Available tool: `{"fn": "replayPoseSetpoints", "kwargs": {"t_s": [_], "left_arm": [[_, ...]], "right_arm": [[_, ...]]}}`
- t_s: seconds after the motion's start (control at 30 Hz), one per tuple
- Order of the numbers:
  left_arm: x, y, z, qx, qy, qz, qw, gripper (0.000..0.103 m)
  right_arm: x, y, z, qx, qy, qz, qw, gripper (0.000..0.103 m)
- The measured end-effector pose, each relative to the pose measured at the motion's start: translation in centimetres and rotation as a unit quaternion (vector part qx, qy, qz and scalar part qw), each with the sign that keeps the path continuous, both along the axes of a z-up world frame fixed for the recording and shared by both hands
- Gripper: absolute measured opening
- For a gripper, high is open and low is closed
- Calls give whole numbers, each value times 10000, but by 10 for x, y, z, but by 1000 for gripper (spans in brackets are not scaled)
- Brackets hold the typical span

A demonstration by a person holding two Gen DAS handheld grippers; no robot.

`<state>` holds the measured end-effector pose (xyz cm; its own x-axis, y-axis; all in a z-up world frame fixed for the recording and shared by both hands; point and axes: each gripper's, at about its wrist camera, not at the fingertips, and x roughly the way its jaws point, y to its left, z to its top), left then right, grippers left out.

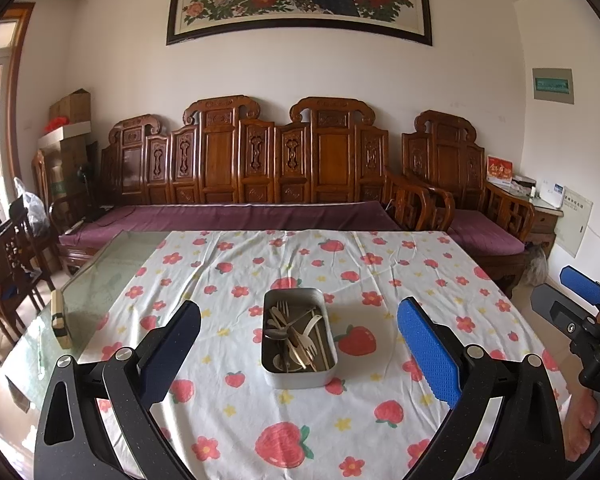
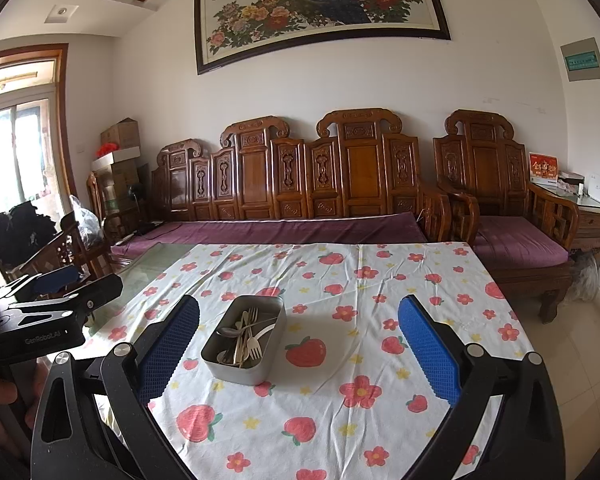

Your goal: Organize utensils

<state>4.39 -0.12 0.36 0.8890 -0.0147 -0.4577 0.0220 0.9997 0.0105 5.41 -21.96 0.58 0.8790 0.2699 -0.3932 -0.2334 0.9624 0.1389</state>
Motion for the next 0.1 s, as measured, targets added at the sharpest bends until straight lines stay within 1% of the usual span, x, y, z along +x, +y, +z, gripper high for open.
{"fn": "replayPoseSetpoints", "kwargs": {"t_s": [0.1], "left_arm": [[0, -1, 3, 15, -13, 11, 10000, 95]], "right_arm": [[0, 0, -1, 3, -1, 0, 10000, 100]]}}
